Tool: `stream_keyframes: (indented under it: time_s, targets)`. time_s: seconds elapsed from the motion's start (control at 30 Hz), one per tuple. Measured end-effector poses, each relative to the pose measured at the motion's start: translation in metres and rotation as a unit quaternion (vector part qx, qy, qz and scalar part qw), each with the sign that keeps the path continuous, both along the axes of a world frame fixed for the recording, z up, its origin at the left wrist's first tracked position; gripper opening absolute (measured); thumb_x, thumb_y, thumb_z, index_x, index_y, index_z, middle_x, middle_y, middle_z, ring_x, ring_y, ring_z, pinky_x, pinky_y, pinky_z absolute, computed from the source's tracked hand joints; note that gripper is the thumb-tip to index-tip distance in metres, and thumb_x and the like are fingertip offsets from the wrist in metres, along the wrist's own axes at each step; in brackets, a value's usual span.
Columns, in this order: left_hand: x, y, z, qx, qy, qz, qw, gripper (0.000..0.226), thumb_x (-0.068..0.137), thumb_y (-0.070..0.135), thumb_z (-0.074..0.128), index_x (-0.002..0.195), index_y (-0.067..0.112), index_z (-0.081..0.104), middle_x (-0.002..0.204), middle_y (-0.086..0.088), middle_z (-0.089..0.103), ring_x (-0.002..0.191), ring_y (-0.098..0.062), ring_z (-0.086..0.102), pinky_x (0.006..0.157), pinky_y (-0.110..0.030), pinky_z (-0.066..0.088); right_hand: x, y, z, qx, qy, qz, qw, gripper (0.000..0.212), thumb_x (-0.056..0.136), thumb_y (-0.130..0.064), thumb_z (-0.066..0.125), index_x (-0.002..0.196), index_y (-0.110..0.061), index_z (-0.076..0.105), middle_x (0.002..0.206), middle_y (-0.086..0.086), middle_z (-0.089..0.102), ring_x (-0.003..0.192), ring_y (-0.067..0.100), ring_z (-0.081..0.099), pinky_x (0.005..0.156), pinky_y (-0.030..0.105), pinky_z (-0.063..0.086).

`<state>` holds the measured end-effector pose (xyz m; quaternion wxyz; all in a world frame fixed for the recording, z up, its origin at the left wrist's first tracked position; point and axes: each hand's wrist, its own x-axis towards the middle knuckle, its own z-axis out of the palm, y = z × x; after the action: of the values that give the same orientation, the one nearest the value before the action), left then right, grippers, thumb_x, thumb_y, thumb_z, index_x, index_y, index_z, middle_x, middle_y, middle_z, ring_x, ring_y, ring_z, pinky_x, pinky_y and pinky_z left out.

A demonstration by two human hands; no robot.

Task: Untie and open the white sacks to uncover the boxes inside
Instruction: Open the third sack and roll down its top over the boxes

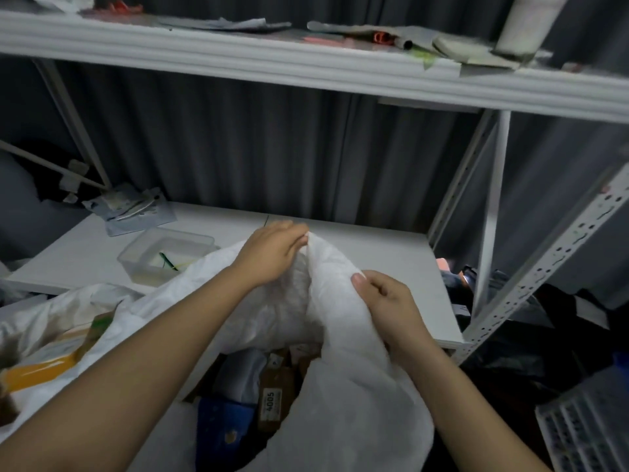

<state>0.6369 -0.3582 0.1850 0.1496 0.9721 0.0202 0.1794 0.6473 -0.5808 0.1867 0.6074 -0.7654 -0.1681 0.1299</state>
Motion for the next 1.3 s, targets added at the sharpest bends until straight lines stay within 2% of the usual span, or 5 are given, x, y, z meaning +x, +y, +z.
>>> stream_keyframes:
  time_s: [0.47,0.73,0.9,1.17,1.3]
  targets:
    - [0.002,-0.002,0.094,-0.44,0.121,0.142,0.878,0.034,0.081,0.025,0.07,0.103,-0.001,0.063,0.096,-0.011,0.07,0.086,-0.021,0.07,0.077,-0.038,0.059,0.053,0.107,0.083,0.182,0.261,0.077,0.945,0.055,0.086,0.014,0.042,0.138,-0.005,0.046,0.132,0.024,0.054,0.114,0.038,0.059,0.095,0.052,0.05]
    - [0.018,-0.02,0.08,-0.357,0.029,0.2,0.912,0.005,0.081,0.009,0.065,0.079,0.008,0.06,0.088,-0.01,0.066,0.089,-0.029,0.068,0.079,-0.042,0.058,0.01,0.072,0.051,-0.066,0.043,0.009,0.997,0.033,0.09,-0.014,0.058,0.123,-0.014,0.063,0.114,0.005,0.067,0.097,0.019,0.064,0.081,0.031,0.053]
    - [-0.005,-0.027,0.105,-0.458,0.132,0.143,0.867,0.041,0.091,0.042,0.058,0.096,0.002,0.064,0.093,-0.013,0.071,0.084,-0.025,0.071,0.074,-0.035,0.059,0.013,0.079,0.058,0.305,0.28,-0.014,0.91,0.033,0.092,-0.009,0.06,0.123,0.002,0.057,0.112,0.017,0.067,0.102,0.03,0.066,0.095,0.042,0.051]
    - [-0.026,-0.03,0.101,-0.452,0.068,0.176,0.872,0.02,0.084,0.005,0.065,0.101,-0.005,0.063,0.089,-0.021,0.07,0.079,-0.03,0.071,0.076,-0.043,0.059,-0.016,0.075,0.041,-0.029,-0.135,-0.071,0.988,0.043,0.092,-0.05,0.049,0.07,-0.017,0.066,0.069,0.002,0.065,0.079,0.022,0.061,0.074,0.041,0.053]
    - [-0.03,-0.044,0.106,-0.507,0.074,0.125,0.849,0.019,0.09,0.009,0.053,0.094,0.001,0.069,0.098,-0.018,0.07,0.085,-0.028,0.07,0.082,-0.038,0.058,-0.021,0.072,0.036,-0.088,-0.113,-0.013,0.99,0.031,0.09,-0.032,0.047,0.108,-0.017,0.066,0.099,0.01,0.067,0.097,0.028,0.063,0.079,0.036,0.052]
